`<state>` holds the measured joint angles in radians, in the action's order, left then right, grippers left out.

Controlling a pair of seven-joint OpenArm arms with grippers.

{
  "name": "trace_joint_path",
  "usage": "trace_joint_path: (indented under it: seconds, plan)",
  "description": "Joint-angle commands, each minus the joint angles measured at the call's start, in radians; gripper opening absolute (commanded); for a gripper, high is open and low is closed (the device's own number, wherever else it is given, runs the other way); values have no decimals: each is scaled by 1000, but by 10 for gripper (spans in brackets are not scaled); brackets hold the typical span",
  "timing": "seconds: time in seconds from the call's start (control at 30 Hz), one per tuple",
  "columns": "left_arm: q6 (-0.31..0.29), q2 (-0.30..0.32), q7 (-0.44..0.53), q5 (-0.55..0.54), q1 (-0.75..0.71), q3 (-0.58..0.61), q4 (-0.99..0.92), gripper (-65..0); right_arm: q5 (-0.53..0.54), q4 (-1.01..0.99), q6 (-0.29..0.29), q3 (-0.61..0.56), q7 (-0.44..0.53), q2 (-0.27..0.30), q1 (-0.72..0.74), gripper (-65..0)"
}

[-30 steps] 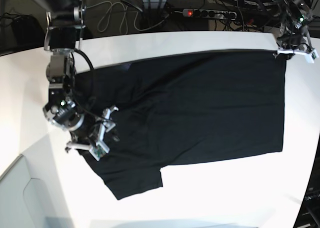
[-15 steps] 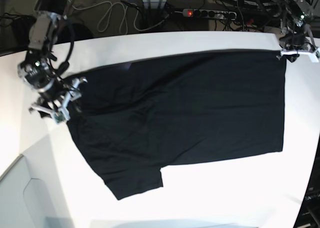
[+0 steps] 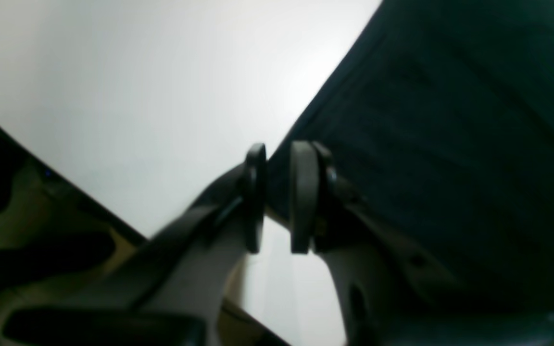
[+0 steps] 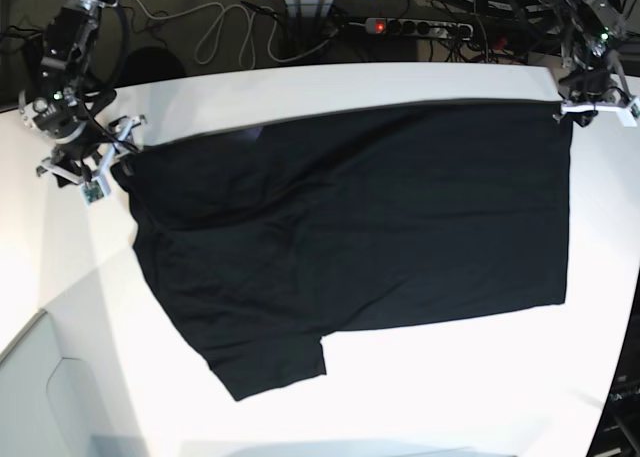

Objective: Fold the T-shirt properly
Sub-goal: 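Drag the shirt corner with the right gripper away from the left gripper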

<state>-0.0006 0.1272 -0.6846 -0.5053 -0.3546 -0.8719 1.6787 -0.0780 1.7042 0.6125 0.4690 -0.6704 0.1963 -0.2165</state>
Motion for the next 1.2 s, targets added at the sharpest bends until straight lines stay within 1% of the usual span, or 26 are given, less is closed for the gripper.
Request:
trace_joint_path:
  seconds: [0.0,0.13,0.23,0.4,0.5,0.6,0.77,1.03,1.17]
  plan:
    - [0,13,21,-6,-4,-7,10,-557,4,1,22,10,18,12,4,-276]
    - [0,15,21,-6,-4,-7,2,-557,5,-48,24,76,18,7,13,-276]
    - [0,15,21,-6,-4,-8,4,-557,5,-48,25,84,13,10,12,-276]
    - [0,15,22,-6,-7,-10,4,-557,10,83,25,96,10,1,-33,-275]
    - [-2,15,22,-8,-7,-10,4,-557,10,165,27,98,10,-33,-45,-275]
    - [-2,13,22,-8,-5,-10,11,-557,10,182,27,86,10,-42,-44,-274]
    - [-2,13,22,-8,-4,-10,4,-557,7,112,27,10,10,-45,-7,-274]
    - [-2,16,22,-6,-2,-3,2,-557,5,-102,27,12,10,-42,104,-274]
    - [-2,13,22,-6,-2,-2,-13,-557,5,-152,27,12,18,-22,111,-274]
